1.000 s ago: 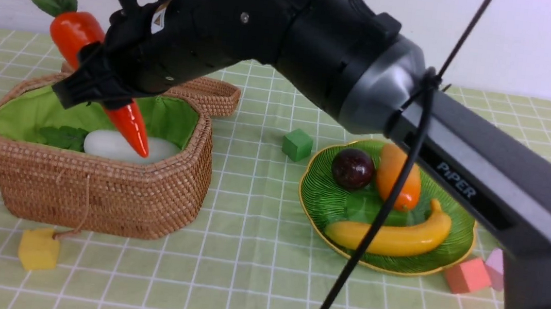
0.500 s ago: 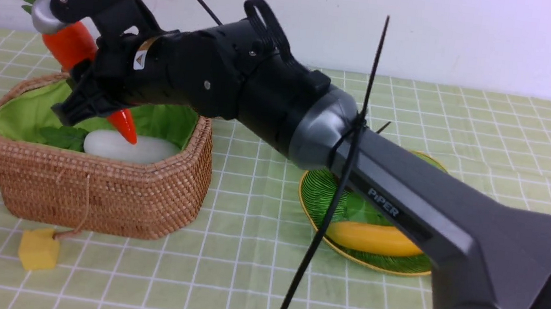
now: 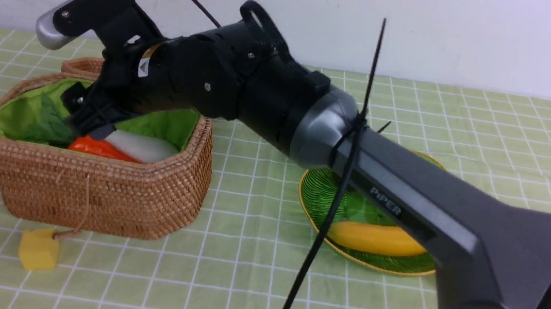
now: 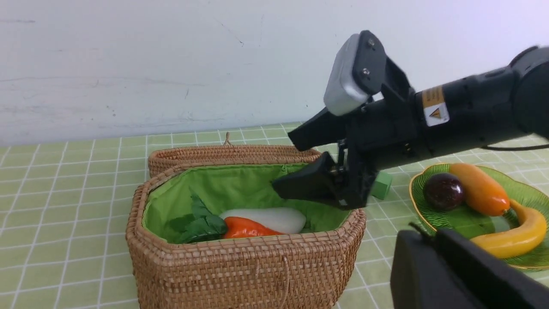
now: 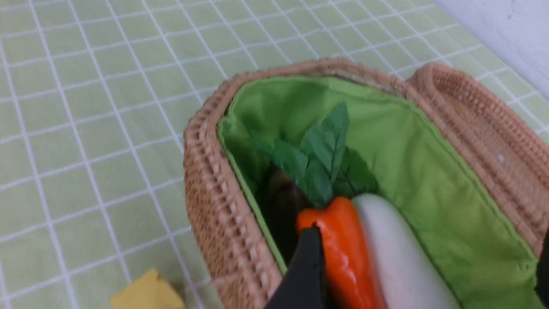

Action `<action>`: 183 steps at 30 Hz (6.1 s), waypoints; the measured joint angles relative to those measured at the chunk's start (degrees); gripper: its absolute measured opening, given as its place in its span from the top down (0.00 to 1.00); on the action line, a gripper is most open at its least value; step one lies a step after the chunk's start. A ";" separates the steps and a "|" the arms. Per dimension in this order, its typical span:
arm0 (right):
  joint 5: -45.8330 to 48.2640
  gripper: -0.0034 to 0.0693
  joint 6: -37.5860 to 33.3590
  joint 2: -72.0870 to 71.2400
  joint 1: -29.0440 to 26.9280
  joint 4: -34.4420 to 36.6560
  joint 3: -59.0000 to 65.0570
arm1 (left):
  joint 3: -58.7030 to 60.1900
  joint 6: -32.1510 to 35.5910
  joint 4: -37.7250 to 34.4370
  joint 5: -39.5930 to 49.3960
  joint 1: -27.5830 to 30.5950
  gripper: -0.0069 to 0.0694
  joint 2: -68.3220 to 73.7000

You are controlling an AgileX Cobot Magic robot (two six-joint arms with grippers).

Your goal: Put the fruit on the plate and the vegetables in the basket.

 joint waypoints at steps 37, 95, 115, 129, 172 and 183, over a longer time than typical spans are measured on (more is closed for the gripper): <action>34.03 0.93 24.13 -55.48 -35.92 -8.55 58.78 | 0.00 47.80 -59.22 -8.13 0.00 0.86 5.36; 19.02 0.30 -2.27 -9.90 -54.70 -1.18 45.00 | 0.00 49.11 -59.95 -7.94 0.00 0.86 5.96; 22.64 0.31 2.49 -13.46 -54.51 -0.45 43.37 | 0.00 49.11 -59.69 -7.94 0.00 0.86 5.96; 29.97 0.31 9.61 -32.46 -48.13 -0.57 42.88 | 0.00 49.11 -55.94 -7.94 0.00 0.86 5.96; -9.96 0.25 -3.62 -1.42 -3.82 13.01 5.58 | 0.00 -6.84 7.53 0.04 0.00 0.86 4.61; 17.35 0.11 -2.01 -13.87 -6.22 11.37 3.39 | 0.00 -7.07 5.49 -4.19 0.00 0.86 4.61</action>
